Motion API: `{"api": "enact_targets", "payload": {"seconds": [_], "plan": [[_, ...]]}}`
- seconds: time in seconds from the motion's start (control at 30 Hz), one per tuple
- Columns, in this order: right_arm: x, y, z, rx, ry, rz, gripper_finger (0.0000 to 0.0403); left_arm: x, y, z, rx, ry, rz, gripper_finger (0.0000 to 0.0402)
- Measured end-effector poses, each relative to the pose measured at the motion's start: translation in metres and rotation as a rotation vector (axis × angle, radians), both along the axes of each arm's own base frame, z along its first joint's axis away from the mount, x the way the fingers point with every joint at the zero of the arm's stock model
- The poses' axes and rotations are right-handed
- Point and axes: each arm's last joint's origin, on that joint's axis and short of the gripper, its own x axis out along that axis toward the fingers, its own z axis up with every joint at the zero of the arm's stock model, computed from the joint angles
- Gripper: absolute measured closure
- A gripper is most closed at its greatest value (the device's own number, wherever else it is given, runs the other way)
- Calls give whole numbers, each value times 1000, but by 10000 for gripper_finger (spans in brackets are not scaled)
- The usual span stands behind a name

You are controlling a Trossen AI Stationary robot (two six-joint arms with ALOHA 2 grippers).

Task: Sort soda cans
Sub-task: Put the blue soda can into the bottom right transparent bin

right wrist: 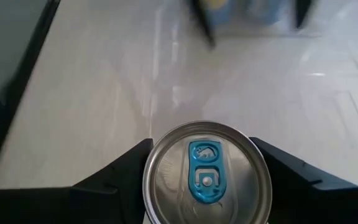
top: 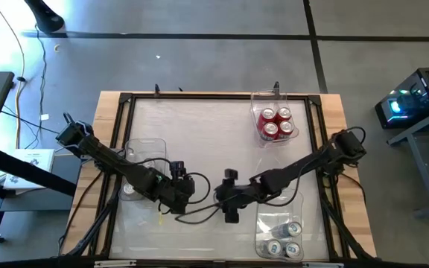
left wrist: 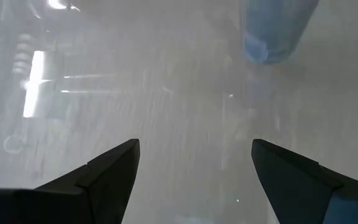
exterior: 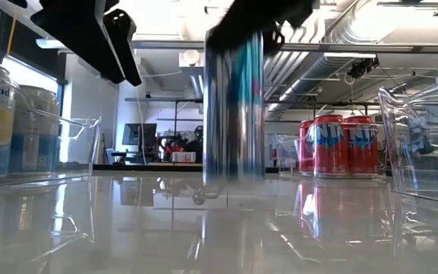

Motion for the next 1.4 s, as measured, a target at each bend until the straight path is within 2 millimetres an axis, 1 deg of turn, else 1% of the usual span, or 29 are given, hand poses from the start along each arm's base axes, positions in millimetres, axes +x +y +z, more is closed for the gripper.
{"api": "enact_targets", "payload": {"seconds": [0.07,0.13,0.23,0.33,0.4,0.47,0.53,0.63,0.73,0.87,0.97,1.07,1.2,1.4], "plan": [[-7,1,25,23,-11,-70,181,0,0,0,7,-14,18,97],[-19,6,52,40,-7,-142,181,0,0,1,9,-23,27,97],[-45,18,88,44,33,-269,181,1,-2,2,15,-52,31,97],[-79,27,125,73,30,-396,181,2,-5,3,32,-91,30,97],[-103,34,143,90,25,-471,181,2,-7,4,45,-111,32,97],[-125,44,148,97,38,-524,181,1,-9,5,58,-128,34,97],[-142,58,145,130,43,-550,181,1,-10,5,70,-137,36,97],[-166,75,132,164,33,-596,181,1,-11,6,74,-148,37,97],[-182,88,109,200,18,-660,181,2,-12,6,72,-163,29,97],[-195,96,77,230,1,-722,181,5,-12,7,84,-171,5,96],[-195,101,57,256,0,-707,181,6,-10,7,86,-169,5,96],[-190,105,46,261,-2,-659,181,7,-8,7,80,-167,12,96],[-184,107,39,245,9,-602,181,8,-6,7,77,-167,21,96],[-180,105,38,188,38,-547,181,8,-5,7,72,-169,31,96]]}}
